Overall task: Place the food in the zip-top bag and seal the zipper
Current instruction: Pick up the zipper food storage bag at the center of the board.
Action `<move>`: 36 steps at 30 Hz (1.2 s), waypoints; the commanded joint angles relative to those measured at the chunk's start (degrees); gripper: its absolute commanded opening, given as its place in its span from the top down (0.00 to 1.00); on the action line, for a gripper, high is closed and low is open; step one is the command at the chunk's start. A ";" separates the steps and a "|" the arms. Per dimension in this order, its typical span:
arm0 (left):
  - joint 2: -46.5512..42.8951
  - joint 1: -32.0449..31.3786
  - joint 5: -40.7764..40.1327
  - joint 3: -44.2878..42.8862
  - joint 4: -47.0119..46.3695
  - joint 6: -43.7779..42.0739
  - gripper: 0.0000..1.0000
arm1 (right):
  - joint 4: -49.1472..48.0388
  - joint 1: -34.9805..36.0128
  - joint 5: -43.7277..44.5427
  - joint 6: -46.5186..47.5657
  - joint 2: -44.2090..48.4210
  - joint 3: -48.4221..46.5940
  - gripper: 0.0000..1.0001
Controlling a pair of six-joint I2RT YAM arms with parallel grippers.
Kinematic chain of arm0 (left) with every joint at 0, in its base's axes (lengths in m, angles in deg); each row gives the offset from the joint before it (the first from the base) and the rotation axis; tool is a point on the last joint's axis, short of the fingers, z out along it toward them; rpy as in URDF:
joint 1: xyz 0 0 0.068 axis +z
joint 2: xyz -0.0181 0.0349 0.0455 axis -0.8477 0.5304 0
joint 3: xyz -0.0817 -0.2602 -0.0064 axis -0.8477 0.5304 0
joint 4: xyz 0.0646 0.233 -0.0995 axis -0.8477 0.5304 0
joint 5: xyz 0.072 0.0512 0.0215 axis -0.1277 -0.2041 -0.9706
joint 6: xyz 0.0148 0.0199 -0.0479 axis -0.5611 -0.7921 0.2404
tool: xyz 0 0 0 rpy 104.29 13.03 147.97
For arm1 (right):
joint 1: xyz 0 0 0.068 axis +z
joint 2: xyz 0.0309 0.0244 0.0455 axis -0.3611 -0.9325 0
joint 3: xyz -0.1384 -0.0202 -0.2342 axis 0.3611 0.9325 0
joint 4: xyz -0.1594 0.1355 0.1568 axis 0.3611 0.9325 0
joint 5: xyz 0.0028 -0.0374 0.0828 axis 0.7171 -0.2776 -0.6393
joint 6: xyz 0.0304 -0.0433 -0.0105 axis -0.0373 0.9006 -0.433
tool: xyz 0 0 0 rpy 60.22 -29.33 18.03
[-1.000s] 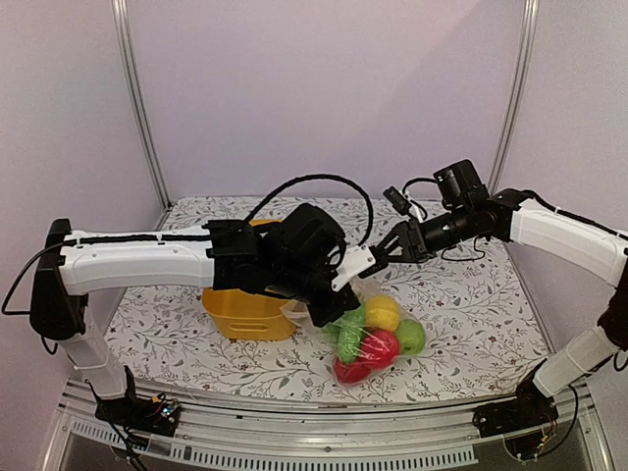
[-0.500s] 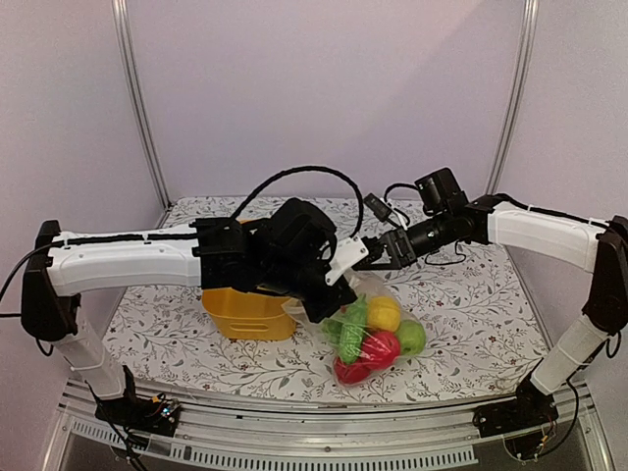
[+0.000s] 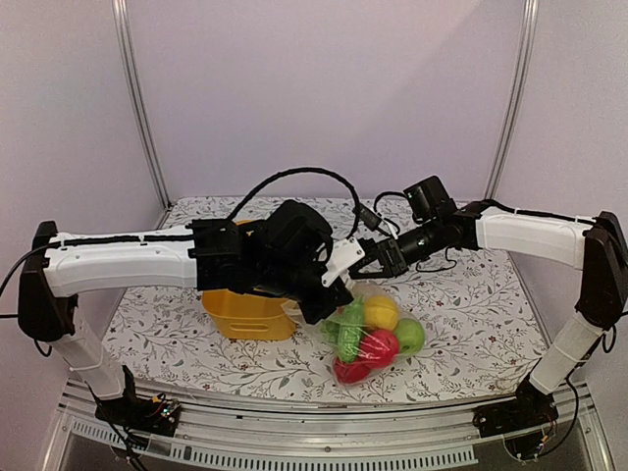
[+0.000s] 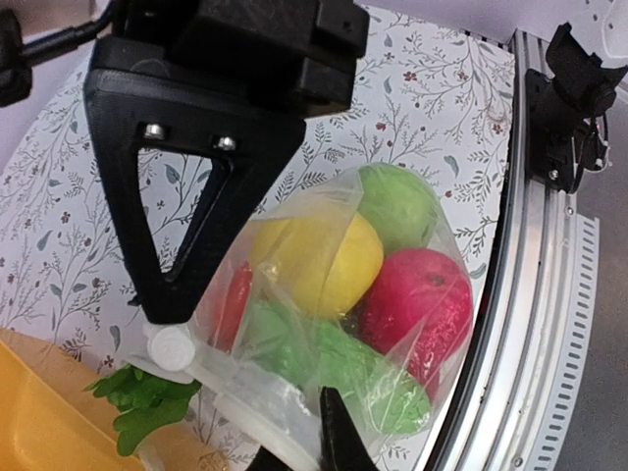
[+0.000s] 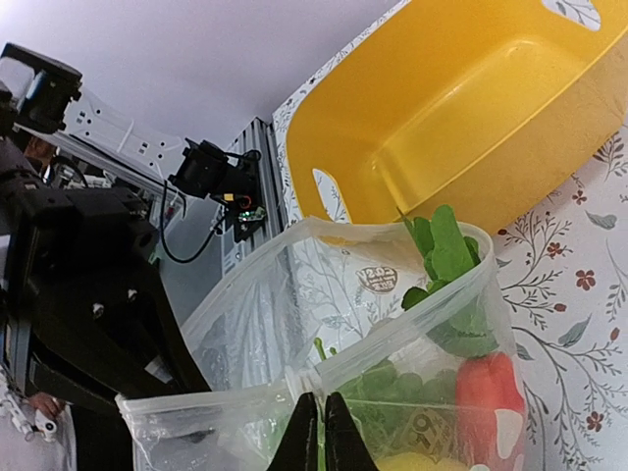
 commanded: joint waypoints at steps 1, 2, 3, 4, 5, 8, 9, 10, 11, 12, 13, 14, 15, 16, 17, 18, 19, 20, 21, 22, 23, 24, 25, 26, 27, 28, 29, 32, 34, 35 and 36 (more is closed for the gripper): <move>-2.47 0.62 -1.04 2.28 0.07 0.33 0.92 | -1.16 0.40 3.74 0.00 0.73 -0.36 1.00; -2.65 0.62 -1.20 2.67 0.04 0.59 0.92 | -1.11 0.40 4.47 -0.13 1.37 -0.67 1.00; -2.83 0.62 -1.30 3.08 0.06 0.82 0.92 | -0.93 0.40 5.22 -0.28 2.39 -0.90 1.00; -3.01 0.71 -1.38 3.48 0.11 1.03 0.92 | -0.66 0.40 5.67 -0.44 2.98 -1.11 1.00; -3.12 0.71 -1.47 3.88 0.07 1.28 0.92 | -0.31 0.40 6.07 -0.49 3.72 -1.25 1.00; -3.41 0.85 -2.36 4.91 0.10 2.41 0.91 | 0.96 0.40 6.97 -0.44 5.75 -1.72 1.00; -3.30 0.95 -2.50 5.12 0.23 2.79 0.91 | 1.44 0.40 7.31 -0.41 6.39 -1.95 1.00; -3.26 0.99 -2.53 5.32 0.37 2.94 0.91 | 1.77 0.40 7.66 -0.41 7.40 -1.98 1.00; -3.17 1.00 -2.67 5.58 0.38 3.21 0.91 | 1.94 0.40 8.00 -0.47 8.03 -2.06 1.00; -3.12 1.09 -2.98 5.87 0.43 3.67 0.90 | 2.25 0.40 8.36 -0.69 8.88 -2.14 1.00; -3.01 1.25 -3.20 6.01 0.39 4.06 0.89 | 2.46 0.40 8.61 -0.88 9.50 -2.28 1.00; -2.91 1.30 -3.25 6.04 0.46 4.33 0.88 | 2.62 0.40 8.63 -1.05 10.36 -2.33 1.00; -2.83 1.54 -3.19 5.96 0.48 4.59 0.87 | 2.82 0.40 8.84 -1.27 10.77 -2.40 1.00; -2.83 1.70 -3.05 5.65 0.65 4.46 0.85 | 3.09 0.40 8.97 -1.35 11.26 -2.42 1.00; -3.02 1.88 -3.26 5.05 1.10 4.24 0.83 | 3.52 0.40 9.44 -1.50 11.60 -2.49 1.00; -3.34 2.07 -3.35 4.43 1.73 4.09 0.80 | 4.05 0.38 9.91 -1.54 11.70 -2.66 1.00; -3.90 2.41 -3.44 3.63 2.36 4.08 0.77 | 4.57 0.40 10.40 -1.70 11.72 -2.87 1.00; -4.79 2.80 -3.53 3.06 2.98 4.46 0.74 | 4.94 0.38 10.85 -1.66 11.73 -2.94 1.00; -5.87 3.17 -3.48 2.83 3.25 4.87 0.69 | 5.14 0.40 11.52 -1.77 11.85 -2.95 1.00; -7.43 3.41 -3.04 2.97 3.21 5.39 0.63 | 5.26 0.40 12.36 -2.14 11.98 -2.95 1.00; -9.09 3.69 -2.93 3.61 2.61 6.27 0.56 | 5.31 0.40 13.19 -2.42 12.27 -2.96 1.00; -10.93 3.94 -3.49 5.14 1.57 7.61 0.47 | 5.27 0.40 13.69 -2.78 12.46 -2.97 1.00; -12.69 4.42 -4.45 6.68 0.79 9.65 0.41 | 5.27 0.40 13.96 -3.04 12.63 -3.07 1.00; -14.16 5.35 -4.79 8.21 0.14 12.12 0.39 | 5.33 0.40 14.24 -3.56 12.69 -3.23 1.00; -15.34 6.67 -4.72 9.60 -0.11 15.06 0.38 | 5.50 0.40 14.83 -3.83 12.63 -3.48 0.99; -16.08 9.09 -4.12 10.72 -0.13 18.55 0.38 | 5.55 0.40 15.38 -4.12 12.53 -3.71 0.99; -16.47 10.94 -2.64 11.58 -0.14 21.26 0.38 | 5.65 0.40 15.70 -4.25 12.44 -3.88 0.99; -15.52 15.55 2.99 12.66 -0.12 28.64 0.41 | 5.98 0.40 16.32 -4.35 11.72 -4.72 0.96; -13.53 17.78 7.13 12.32 0.20 31.02 0.47 | 6.54 0.40 17.09 -4.77 11.05 -5.65 0.94; -12.34 18.32 7.74 11.73 1.17 32.11 0.49 | 6.91 0.40 17.65 -4.94 10.47 -6.16 0.90; -11.31 18.85 7.78 11.07 2.44 33.28 0.49 | 7.45 0.41 18.53 -5.33 10.03 -6.72 0.85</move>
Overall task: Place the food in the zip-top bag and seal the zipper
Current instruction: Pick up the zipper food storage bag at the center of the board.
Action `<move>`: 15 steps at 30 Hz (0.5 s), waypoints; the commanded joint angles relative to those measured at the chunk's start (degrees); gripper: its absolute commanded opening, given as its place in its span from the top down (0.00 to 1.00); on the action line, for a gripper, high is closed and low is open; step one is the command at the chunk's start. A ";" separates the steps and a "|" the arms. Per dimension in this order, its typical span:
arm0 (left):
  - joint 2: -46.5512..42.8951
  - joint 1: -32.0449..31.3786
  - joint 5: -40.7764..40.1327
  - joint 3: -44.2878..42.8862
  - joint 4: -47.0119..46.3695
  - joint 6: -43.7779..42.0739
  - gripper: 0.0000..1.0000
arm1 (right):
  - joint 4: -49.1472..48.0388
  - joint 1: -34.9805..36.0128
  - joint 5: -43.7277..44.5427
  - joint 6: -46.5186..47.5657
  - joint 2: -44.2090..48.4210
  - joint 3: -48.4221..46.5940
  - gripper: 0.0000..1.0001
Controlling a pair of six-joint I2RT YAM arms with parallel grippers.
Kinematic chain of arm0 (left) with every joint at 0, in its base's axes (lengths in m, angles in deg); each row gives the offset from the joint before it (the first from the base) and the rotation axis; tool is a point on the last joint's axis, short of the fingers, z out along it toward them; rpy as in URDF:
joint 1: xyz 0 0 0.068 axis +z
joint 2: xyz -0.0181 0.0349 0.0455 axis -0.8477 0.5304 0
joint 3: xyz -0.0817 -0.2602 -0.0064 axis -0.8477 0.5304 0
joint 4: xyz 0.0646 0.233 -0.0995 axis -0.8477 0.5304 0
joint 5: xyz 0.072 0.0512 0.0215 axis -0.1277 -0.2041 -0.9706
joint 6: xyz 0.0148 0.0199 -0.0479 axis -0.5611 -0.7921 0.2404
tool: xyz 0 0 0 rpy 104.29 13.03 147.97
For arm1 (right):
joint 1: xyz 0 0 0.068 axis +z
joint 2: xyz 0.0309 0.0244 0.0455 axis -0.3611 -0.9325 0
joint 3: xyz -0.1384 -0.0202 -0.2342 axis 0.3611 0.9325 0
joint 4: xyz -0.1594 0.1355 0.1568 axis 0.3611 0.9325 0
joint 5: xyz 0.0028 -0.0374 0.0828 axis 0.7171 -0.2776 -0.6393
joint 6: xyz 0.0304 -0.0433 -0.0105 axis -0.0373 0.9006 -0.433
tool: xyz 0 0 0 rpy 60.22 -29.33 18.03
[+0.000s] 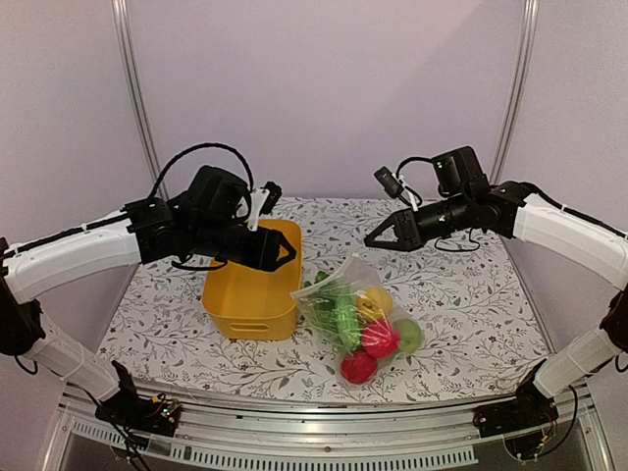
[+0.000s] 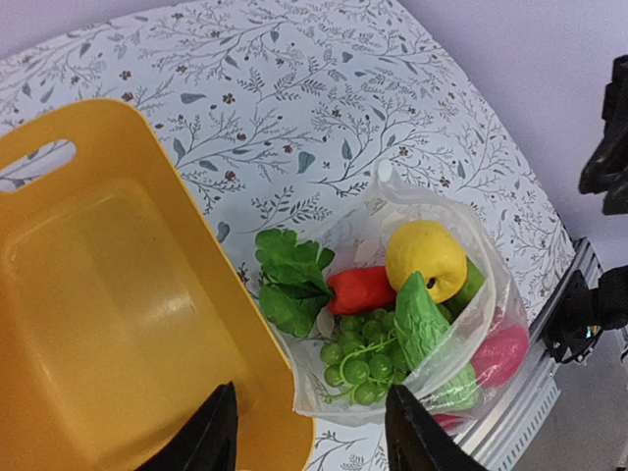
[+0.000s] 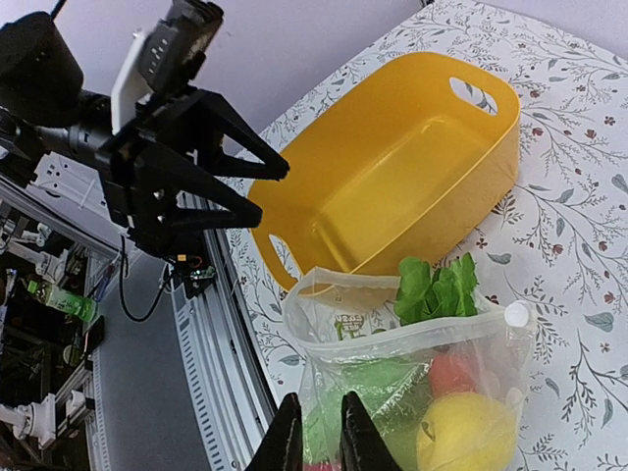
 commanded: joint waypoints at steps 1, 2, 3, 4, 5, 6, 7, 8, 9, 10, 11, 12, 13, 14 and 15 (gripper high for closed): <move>5.41 2.65 6.38 -0.45 3.83 9.28 0.50 | 2.19 0.25 3.85 -1.64 -1.90 -3.62 0.81; 6.37 3.09 7.28 -0.89 4.74 10.14 0.50 | 2.51 0.25 4.42 -2.03 -2.35 -4.24 0.77; 7.36 3.53 8.08 -1.21 5.58 11.14 0.50 | 2.86 0.25 5.26 -2.56 -3.20 -4.93 0.74; 8.30 4.02 9.46 -1.54 6.10 11.99 0.50 | 3.31 0.25 5.90 -3.44 -3.90 -5.76 0.72; 9.18 4.49 10.81 -1.81 6.44 12.77 0.50 | 3.76 0.25 6.25 -4.08 -4.43 -6.46 0.70; 10.18 4.79 11.33 -2.28 7.11 13.57 0.50 | 4.08 0.25 6.34 -4.39 -5.19 -7.03 0.70; 11.10 5.05 11.31 -3.03 8.20 14.33 0.51 | 4.24 0.25 6.63 -4.96 -5.54 -7.40 0.69; 11.96 5.24 11.68 -3.66 8.78 14.55 0.51 | 4.28 0.25 6.89 -5.27 -5.72 -7.38 0.69; 12.76 5.51 12.57 -4.54 9.21 14.54 0.52 | 4.22 0.24 6.94 -5.57 -5.69 -7.14 0.69; 13.44 5.80 13.47 -5.01 9.29 14.56 0.52 | 4.07 0.25 6.90 -5.82 -5.56 -6.77 0.68; 14.19 6.03 14.59 -5.46 9.47 14.58 0.53 | 3.90 0.25 6.69 -6.01 -5.36 -6.26 0.68; 14.91 6.22 15.65 -5.91 9.70 14.63 0.55 | 3.76 0.25 6.43 -6.28 -5.19 -5.62 0.68; 15.67 6.36 16.94 -6.43 9.88 14.49 0.56 | 3.66 0.25 6.14 -6.45 -4.90 -4.95 0.68; 16.42 6.45 17.89 -6.94 10.26 14.43 0.57 | 3.66 0.24 5.97 -6.67 -4.79 -4.43 0.68; 17.08 6.46 18.54 -7.50 10.95 14.38 0.58 | 3.68 0.25 5.91 -6.83 -4.58 -4.00 0.67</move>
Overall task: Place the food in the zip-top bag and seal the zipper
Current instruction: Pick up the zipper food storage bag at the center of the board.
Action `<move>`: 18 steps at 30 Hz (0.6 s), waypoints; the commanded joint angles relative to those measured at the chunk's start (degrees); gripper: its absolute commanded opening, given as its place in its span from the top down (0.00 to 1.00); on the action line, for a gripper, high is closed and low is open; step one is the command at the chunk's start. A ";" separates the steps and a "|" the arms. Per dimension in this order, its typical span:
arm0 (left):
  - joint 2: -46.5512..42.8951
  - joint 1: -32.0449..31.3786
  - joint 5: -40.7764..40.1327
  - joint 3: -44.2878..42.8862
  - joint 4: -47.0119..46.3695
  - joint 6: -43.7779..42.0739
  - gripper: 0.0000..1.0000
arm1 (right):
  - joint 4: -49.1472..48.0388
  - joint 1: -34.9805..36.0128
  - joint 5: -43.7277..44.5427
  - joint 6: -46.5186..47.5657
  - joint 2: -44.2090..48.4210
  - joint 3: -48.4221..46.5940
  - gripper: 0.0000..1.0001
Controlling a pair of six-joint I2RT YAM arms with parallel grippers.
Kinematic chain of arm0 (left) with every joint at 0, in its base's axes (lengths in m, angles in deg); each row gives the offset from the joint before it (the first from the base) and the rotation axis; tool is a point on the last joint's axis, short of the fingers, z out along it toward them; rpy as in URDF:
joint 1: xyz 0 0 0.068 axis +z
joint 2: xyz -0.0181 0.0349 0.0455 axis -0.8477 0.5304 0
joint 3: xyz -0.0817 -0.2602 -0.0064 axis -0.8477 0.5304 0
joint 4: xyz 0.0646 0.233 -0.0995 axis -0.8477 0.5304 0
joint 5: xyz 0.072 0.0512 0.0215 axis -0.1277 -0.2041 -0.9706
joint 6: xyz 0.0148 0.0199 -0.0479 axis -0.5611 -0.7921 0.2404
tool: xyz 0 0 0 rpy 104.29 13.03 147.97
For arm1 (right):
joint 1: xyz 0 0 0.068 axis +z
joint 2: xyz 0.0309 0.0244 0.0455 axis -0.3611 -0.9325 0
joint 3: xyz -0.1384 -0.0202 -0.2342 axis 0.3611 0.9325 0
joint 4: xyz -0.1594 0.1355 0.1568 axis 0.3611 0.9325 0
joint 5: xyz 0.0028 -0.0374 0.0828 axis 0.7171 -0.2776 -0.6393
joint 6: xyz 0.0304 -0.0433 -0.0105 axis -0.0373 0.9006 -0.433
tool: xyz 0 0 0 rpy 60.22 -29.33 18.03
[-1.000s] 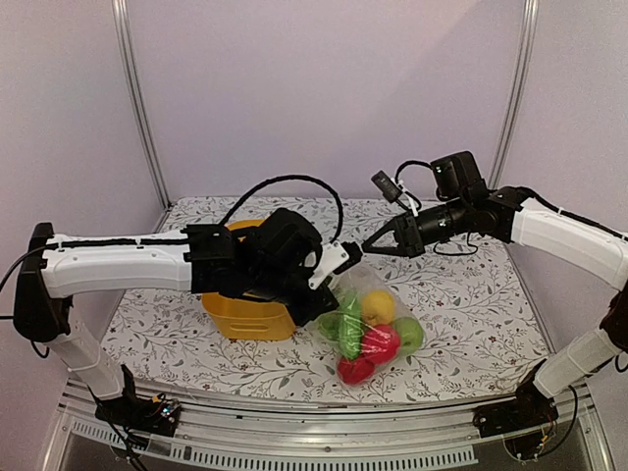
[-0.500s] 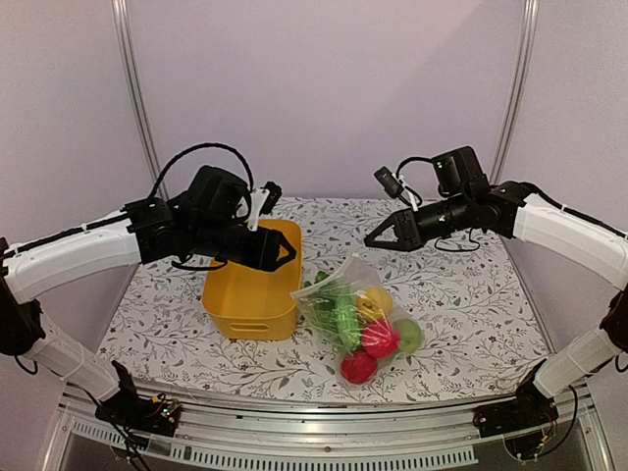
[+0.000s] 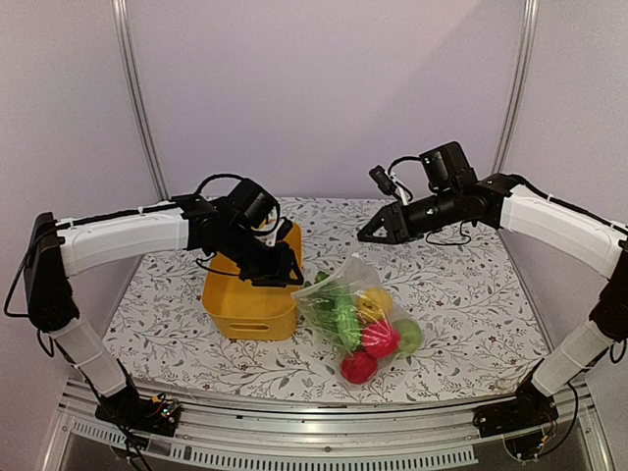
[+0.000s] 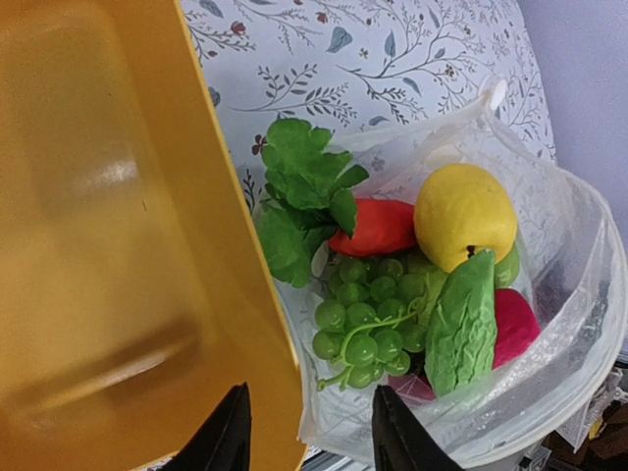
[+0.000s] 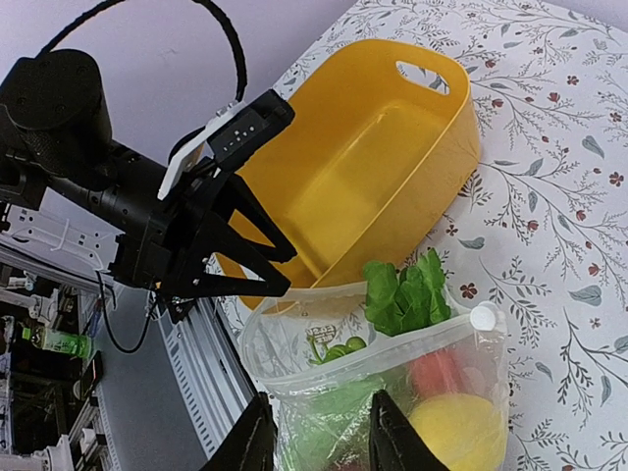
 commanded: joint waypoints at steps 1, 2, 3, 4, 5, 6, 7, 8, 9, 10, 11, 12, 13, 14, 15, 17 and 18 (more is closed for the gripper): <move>3.20 1.02 5.92 -3.28 3.65 0.76 0.59 | 0.76 0.25 0.35 -1.63 0.89 2.10 0.67; 3.44 1.02 6.16 -3.79 4.29 0.76 0.60 | 0.58 0.25 0.39 -1.83 1.09 2.53 0.67; 3.93 1.02 6.31 -4.28 4.91 0.56 0.61 | 0.36 0.24 0.42 -1.90 1.40 2.90 0.67; 4.43 1.09 6.50 -4.70 5.41 0.39 0.61 | 0.21 0.25 0.42 -2.06 1.66 3.26 0.67; 4.83 1.11 6.89 -5.01 5.75 0.21 0.62 | 0.03 0.25 0.42 -2.16 2.17 3.57 0.67; 5.31 1.15 7.31 -5.24 6.11 0.14 0.62 | -0.07 0.26 0.43 -2.35 2.47 3.79 0.67; 5.86 1.24 7.61 -5.60 6.53 -0.02 0.63 | -0.09 0.21 0.38 -2.44 2.58 3.91 0.67; 6.40 1.30 8.07 -6.03 7.16 -0.32 0.65 | -0.09 0.24 0.35 -2.45 2.81 4.02 0.67; 7.04 1.41 8.42 -6.45 7.85 -0.57 0.67 | -0.01 0.25 0.27 -2.45 2.91 4.13 0.67; 7.47 1.45 8.54 -6.91 8.74 -0.75 0.70 | -0.03 0.25 0.25 -2.46 2.96 4.18 0.67; 7.79 1.53 8.81 -7.28 9.14 -0.91 0.72 | 0.07 0.25 0.32 -2.46 3.17 4.25 0.67; 8.02 1.59 9.26 -7.64 9.36 -1.03 0.75 | 0.08 0.25 0.45 -2.50 3.26 4.39 0.67; 8.14 1.63 9.64 -8.07 9.58 -1.24 0.80 | 0.02 0.24 0.57 -2.49 3.45 4.61 0.67; 8.28 1.64 9.89 -8.55 9.79 -1.44 0.84 | -0.07 0.25 0.64 -2.46 3.62 4.93 0.67; 8.29 1.64 10.20 -9.06 9.91 -1.67 0.87 | -0.21 0.25 0.67 -2.46 3.87 5.26 0.67; 8.45 1.65 11.10 -10.13 10.03 -2.26 0.94 | -0.35 0.25 0.68 -2.46 4.17 5.85 0.67; 8.56 1.69 11.77 -10.69 10.03 -2.55 0.98 | -0.30 0.25 0.76 -2.46 4.40 6.05 0.67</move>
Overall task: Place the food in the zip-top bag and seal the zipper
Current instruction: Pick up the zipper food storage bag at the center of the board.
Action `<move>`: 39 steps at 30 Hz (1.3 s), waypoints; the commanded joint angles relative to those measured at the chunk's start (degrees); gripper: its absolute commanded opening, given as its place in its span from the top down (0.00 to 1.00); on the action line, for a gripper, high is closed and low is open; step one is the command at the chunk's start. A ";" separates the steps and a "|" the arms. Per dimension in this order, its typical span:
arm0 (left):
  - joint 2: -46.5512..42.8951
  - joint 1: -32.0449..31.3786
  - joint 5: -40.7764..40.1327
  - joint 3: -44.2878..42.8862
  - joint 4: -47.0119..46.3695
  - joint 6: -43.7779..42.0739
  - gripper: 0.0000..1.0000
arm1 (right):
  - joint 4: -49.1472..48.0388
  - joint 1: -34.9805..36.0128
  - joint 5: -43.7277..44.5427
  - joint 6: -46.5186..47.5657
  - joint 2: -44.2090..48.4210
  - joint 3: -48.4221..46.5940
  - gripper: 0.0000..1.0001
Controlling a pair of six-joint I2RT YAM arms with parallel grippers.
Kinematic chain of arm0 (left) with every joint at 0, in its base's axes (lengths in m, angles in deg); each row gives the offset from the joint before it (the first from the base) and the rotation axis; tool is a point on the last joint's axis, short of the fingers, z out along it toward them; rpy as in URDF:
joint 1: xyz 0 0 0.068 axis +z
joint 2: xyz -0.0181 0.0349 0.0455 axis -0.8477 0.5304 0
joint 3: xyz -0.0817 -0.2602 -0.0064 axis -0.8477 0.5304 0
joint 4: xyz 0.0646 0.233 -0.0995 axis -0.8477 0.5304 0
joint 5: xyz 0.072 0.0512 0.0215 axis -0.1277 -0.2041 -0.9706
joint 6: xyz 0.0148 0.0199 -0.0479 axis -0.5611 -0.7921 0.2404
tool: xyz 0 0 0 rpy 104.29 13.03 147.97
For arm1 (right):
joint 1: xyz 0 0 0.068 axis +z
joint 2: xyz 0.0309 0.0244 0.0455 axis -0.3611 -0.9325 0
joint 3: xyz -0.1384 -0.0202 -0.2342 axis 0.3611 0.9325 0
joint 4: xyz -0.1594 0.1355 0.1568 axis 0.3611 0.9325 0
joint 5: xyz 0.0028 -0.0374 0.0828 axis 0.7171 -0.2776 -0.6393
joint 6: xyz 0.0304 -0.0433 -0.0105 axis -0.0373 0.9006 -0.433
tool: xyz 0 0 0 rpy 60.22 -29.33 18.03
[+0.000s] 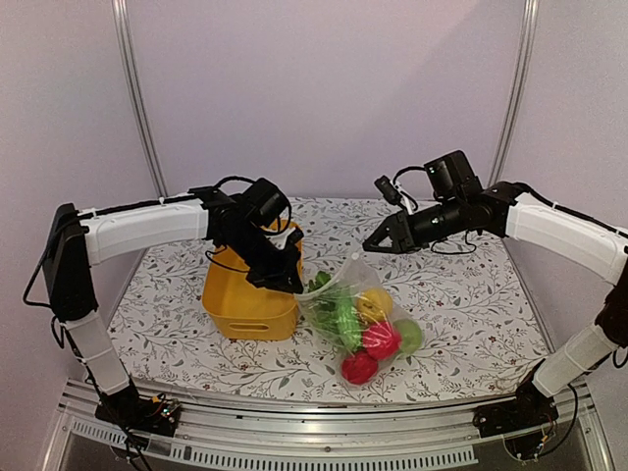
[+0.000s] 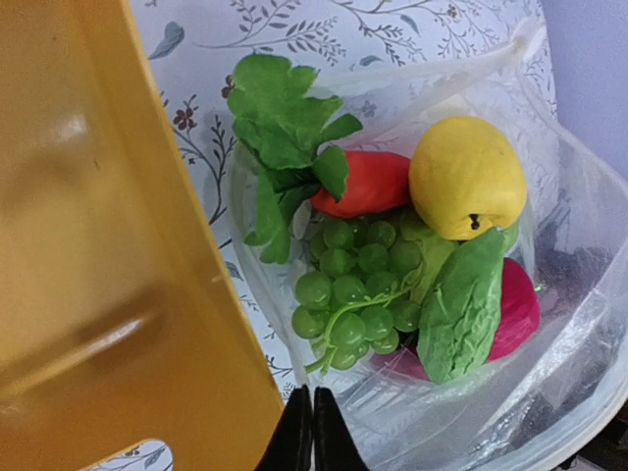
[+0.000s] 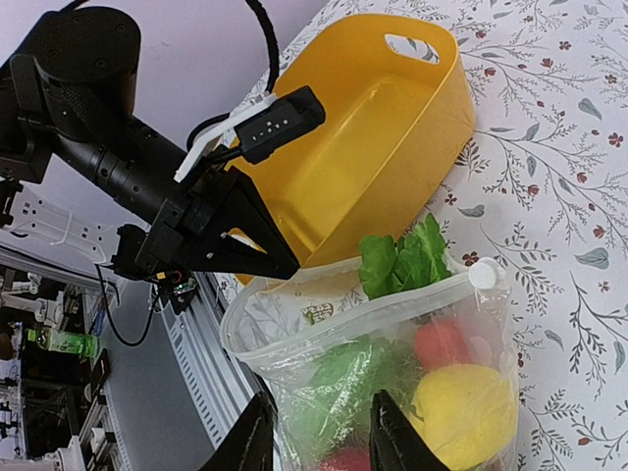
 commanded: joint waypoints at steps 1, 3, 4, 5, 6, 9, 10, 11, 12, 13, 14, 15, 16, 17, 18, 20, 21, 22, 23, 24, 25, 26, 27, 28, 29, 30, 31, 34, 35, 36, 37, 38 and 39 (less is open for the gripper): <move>0.84 0.78 3.39 -3.58 1.64 -1.48 1.00 | -0.24 0.25 0.84 -0.13 1.89 1.96 0.67; 1.30 0.75 4.12 -5.47 2.00 -1.89 1.00 | -0.12 0.25 1.22 0.07 2.21 2.24 0.67; 1.50 0.76 4.16 -6.68 2.29 -2.18 1.00 | -0.01 0.25 1.43 0.22 2.33 2.25 0.67; 1.72 0.69 4.08 -8.25 2.63 -2.77 1.00 | 0.13 0.25 1.55 0.26 2.52 2.23 0.67; 1.79 0.57 4.01 -9.81 2.73 -3.93 1.00 | 0.27 0.25 1.74 0.41 2.62 2.21 0.67; 2.07 -0.25 3.61 -14.68 2.32 -7.10 1.00 | 0.46 0.25 2.46 0.91 3.21 2.21 0.67; 2.31 -0.53 3.67 -16.33 2.22 -8.06 1.00 | 0.52 0.17 2.69 1.04 3.43 2.17 0.67; 2.52 -0.78 3.78 -17.73 2.13 -9.01 1.00 | 0.58 0.03 2.81 1.19 3.55 2.06 0.67; 2.77 -1.08 3.55 -19.17 2.12 -9.82 1.00 | 0.75 -0.05 2.91 1.23 3.75 1.92 0.67; 2.99 -1.43 3.31 -20.49 2.14 -10.88 1.00 | 0.89 -0.36 3.05 1.24 3.98 1.75 0.67; 3.14 -1.84 3.13 -21.67 2.12 -11.88 1.00 | 1.01 -0.75 3.28 1.25 4.46 1.56 0.66; 3.20 -2.57 2.71 -22.58 2.18 -12.90 1.00 | 1.13 -1.06 3.54 1.00 4.80 1.20 0.66; 3.16 -2.98 2.49 -23.11 2.28 -13.93 1.00 | 1.39 -1.35 3.97 0.97 5.33 0.83 0.66; 3.02 -3.42 2.21 -23.15 2.29 -14.77 1.00 | 1.79 -1.48 4.70 0.98 5.76 0.21 0.65; 2.77 -3.79 1.75 -22.64 2.29 -15.52 1.00 | 2.35 -1.50 5.57 1.19 6.54 -0.40 0.65; 2.11 -4.27 1.01 -20.80 2.29 -16.63 1.00 | 3.51 -1.53 7.33 1.86 7.62 -1.62 0.64; 1.76 -4.51 0.55 -19.81 2.27 -17.25 1.00 | 4.10 -1.51 8.09 2.19 8.22 -2.06 0.63; 1.35 -4.73 -0.04 -18.70 2.07 -17.67 1.00 | 5.04 -1.51 8.45 2.94 8.44 -2.56 0.63; 1.02 -5.03 -0.67 -17.91 1.96 -18.08 1.00 | 5.98 -1.52 8.80 3.54 8.53 -3.02 0.61; 0.63 -5.29 -1.31 -17.38 1.84 -18.58 1.00 | 7.24 -1.55 9.08 4.25 8.41 -3.64 0.60; 0.09 -5.56 -2.13 -16.84 1.54 -18.84 1.00 | 8.62 -1.54 9.05 5.10 7.88 -4.37 0.59; -0.48 -5.75 -2.81 -16.11 1.00 -18.86 1.00 | 10.00 -1.51 8.32 5.53 7.15 -4.95 0.57; -1.04 -5.86 -3.33 -15.48 0.39 -18.77 1.00 | 11.26 -1.43 7.61 6.18 6.48 -5.52 0.56; -1.62 -5.83 -3.92 -15.01 -0.38 -18.58 1.00 | 12.74 -1.30 7.21 6.50 5.24 -6.17 0.56; -2.31 -5.83 -4.56 -14.63 -1.04 -18.49 1.00 | 14.05 -0.96 6.97 6.64 4.45 -6.97 0.55; -2.97 -5.87 -5.16 -14.10 -1.77 -18.55 1.00 | 15.14 -0.65 6.74 6.73 3.36 -7.63 0.54; -3.61 -5.88 -5.66 -13.67 -2.73 -18.48 1.00 | 16.02 -0.29 7.02 6.84 2.77 -8.16 0.53; -5.39 -5.92 -6.73 -12.47 -4.47 -18.24 1.00 | 18.42 0.24 9.46 6.40 0.48 -10.02 0.52; -5.83 -5.91 -7.00 -12.08 -4.92 -18.15 1.00 | 19.33 0.29 10.06 6.23 -0.66 -10.84 0.52; -6.37 -5.88 -7.19 -11.62 -5.55 -18.00 1.00 | 20.06 0.33 10.50 6.05 -1.31 -11.63 0.52; -6.83 -5.86 -7.25 -11.08 -6.24 -17.91 1.00 | 20.63 0.40 10.26 6.00 -2.28 -12.38 0.52; -7.23 -5.87 -7.23 -10.59 -6.84 -17.95 1.00 | 21.44 0.49 10.01 5.99 -2.86 -13.17 0.52; -7.52 -5.89 -7.37 -10.21 -7.25 -17.93 1.00 | 22.50 0.62 9.84 5.96 -4.09 -14.18 0.52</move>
